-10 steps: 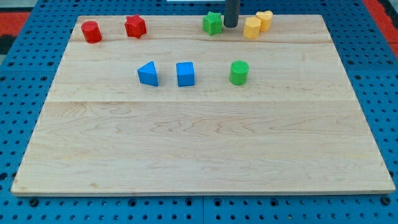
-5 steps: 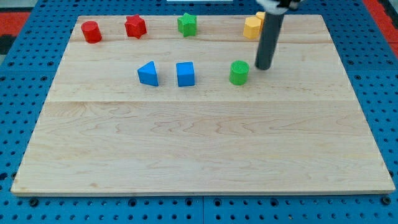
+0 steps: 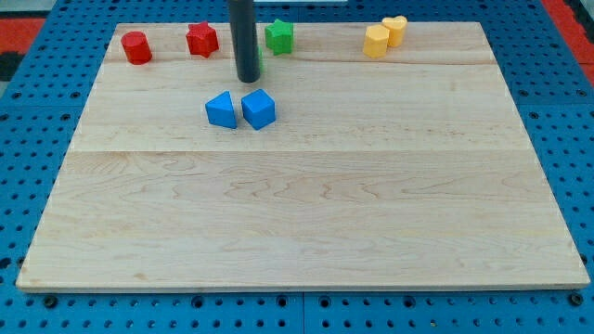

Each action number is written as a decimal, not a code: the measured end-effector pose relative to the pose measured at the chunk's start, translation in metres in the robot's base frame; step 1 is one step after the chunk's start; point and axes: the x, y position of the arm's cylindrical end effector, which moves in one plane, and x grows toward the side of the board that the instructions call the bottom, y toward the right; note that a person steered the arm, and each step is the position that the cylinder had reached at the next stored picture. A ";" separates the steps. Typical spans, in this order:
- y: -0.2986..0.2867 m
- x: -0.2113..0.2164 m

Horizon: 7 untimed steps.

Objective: Move the green star and green circle to the top center

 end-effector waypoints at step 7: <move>0.071 0.033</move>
